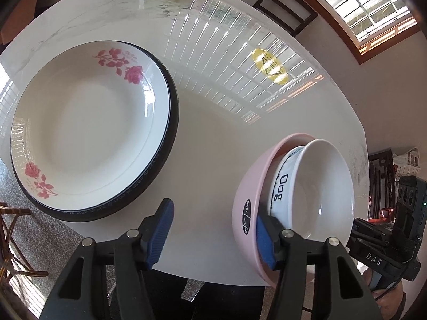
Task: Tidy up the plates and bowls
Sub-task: 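Close the left and right grippers on the pink bowl rim, then lift the pink bowl with nested bowls using both grippers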
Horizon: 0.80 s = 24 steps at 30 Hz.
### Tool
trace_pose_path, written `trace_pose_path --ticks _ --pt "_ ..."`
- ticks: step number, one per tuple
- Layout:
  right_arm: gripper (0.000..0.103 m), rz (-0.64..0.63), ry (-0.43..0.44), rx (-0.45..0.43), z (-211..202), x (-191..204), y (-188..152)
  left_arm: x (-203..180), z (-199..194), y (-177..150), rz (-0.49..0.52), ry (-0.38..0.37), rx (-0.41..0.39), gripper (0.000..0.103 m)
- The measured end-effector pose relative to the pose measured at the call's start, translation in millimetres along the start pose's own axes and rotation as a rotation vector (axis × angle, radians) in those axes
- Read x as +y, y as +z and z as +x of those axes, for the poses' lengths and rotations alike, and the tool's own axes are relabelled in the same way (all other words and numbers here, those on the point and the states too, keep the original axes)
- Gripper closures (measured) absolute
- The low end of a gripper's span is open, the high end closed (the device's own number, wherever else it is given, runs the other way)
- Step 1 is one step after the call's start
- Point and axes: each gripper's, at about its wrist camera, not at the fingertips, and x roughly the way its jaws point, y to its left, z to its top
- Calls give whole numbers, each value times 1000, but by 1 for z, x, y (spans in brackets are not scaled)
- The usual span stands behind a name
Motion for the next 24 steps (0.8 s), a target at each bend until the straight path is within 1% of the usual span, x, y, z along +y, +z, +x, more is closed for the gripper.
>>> trace_pose_path --ticks 1,2,3,5,6,7,10,18,24 --pt "85 -22 -6 -7 -1 4 0 -1 0 0 4 -16 4 53" --pt "89 -42 -12 -14 -2 8 1 -2 -1 1 7 -40 10 65" --pt "89 -58 -31 -20 -2 11 1 -4 -1 0 6 -65 19 78" --pt "89 -72 -38 -23 -2 14 2 -13 -4 -1 33 -75 16 92" --pt "89 -74 -36 -21 -2 13 2 -18 -5 -2 55 -51 6 93" --pt "89 -75 -33 -20 -2 13 2 -19 -5 -3 57 -44 -1 93" --pt "89 -84 -22 -28 -4 11 -1 -16 -6 -4 30 -63 -3 93" --pt "89 -70 5 -38 -5 11 -4 -18 -10 -10 29 -52 -21 94" --pt "89 -51 16 -44 -6 14 -7 -19 -9 -10 18 -52 -17 95"
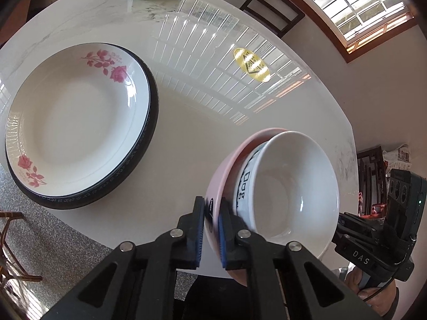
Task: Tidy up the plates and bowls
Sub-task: 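Lift the pink bowl with nested bowls using both grippers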
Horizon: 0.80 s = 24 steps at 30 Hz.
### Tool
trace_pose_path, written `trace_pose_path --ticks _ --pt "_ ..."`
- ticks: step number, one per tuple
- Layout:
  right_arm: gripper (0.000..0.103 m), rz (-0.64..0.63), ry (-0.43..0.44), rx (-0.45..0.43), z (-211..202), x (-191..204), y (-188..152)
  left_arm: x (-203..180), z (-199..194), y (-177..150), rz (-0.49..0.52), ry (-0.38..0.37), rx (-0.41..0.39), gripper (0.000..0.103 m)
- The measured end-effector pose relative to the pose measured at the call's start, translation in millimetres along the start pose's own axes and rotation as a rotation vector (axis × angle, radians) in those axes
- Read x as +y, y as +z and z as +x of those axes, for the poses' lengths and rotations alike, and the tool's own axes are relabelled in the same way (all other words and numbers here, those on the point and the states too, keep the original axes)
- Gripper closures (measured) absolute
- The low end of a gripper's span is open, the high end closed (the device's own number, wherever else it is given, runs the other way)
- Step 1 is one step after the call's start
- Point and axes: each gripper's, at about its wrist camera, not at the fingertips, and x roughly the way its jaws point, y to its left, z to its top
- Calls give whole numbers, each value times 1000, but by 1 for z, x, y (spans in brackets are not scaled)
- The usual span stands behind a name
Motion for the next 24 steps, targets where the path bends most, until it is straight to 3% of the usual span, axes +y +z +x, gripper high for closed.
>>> trace_pose_path --ticks 24 --pt "88 33 65 -41 -17 12 -1 9 -23 1 -23 -13 -45 96"
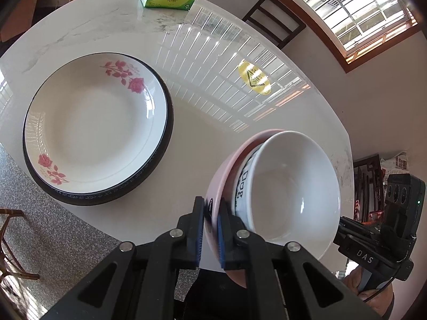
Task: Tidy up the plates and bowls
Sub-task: 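Lift the pink bowl with nested bowls using both grippers, then carry the bowl stack over the flower plates and lower it onto them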
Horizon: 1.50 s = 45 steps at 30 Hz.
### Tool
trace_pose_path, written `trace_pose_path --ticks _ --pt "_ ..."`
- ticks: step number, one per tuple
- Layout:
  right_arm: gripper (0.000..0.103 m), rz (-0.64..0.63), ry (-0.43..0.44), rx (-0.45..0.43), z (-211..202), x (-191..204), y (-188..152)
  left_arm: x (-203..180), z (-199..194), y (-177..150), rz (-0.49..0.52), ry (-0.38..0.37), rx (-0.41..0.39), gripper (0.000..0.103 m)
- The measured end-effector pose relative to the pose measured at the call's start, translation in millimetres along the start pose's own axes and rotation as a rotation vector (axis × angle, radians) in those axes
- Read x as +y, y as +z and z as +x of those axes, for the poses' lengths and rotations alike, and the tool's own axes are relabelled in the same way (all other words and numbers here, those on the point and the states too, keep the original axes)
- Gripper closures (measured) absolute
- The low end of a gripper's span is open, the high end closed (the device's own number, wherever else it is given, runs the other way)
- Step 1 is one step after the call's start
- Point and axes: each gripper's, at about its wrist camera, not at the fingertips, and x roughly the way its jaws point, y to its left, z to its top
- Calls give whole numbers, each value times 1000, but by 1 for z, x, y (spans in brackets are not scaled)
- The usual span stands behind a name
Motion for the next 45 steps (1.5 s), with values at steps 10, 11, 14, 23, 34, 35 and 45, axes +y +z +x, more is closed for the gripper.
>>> trace_pose_path --ticks 10,11,14,23,34,35,45 --pt "88 -15 26 -22 -4 17 8 8 -22 1 -12 10 -39 96" --pt "88 -17 28 -23 -5 19 9 10 -24 1 -14 11 -42 96" --pt "88 -25 35 -25 -5 26 13 14 -32 4 -24 12 -51 96" --pt "88 -56 59 -33 -3 51 28 32 -55 16 -57 21 -93 96" --pt "88 -86 109 -29 14 91 52 64 -82 34 -107 54 -143 96" --pt "88 -89 112 -28 16 94 54 68 -84 35 -110 57 -147 96" --pt "88 -113 146 -21 35 127 75 102 -100 52 -162 76 -178 96"
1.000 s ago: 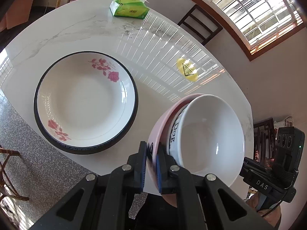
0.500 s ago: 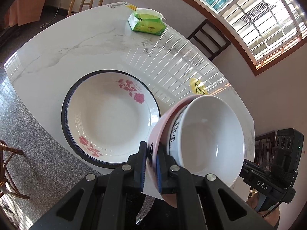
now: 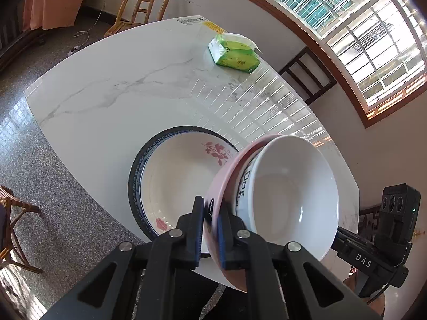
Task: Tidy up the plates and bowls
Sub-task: 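Carry the bowl stack over the flower plates and lower it onto them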
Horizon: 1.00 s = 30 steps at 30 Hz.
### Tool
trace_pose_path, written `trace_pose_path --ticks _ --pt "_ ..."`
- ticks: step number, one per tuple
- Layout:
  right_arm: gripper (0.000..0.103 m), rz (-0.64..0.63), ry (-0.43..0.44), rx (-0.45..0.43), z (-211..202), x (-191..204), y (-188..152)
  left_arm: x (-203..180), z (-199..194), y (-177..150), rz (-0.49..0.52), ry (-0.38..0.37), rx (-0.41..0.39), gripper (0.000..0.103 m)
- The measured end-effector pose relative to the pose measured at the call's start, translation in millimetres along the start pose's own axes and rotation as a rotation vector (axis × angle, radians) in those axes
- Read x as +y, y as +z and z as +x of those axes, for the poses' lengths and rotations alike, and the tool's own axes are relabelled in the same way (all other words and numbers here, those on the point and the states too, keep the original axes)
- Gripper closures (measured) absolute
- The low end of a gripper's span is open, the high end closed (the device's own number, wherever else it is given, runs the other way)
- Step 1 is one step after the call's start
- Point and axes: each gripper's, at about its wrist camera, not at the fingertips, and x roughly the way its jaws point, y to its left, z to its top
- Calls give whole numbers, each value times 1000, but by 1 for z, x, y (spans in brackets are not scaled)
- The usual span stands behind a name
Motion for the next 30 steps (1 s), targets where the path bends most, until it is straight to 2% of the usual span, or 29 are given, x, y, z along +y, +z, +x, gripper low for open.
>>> trace_pose_path --ticks 30 --pt "88 5 34 46 42 23 13 47 13 26 -56 39 -5 95"
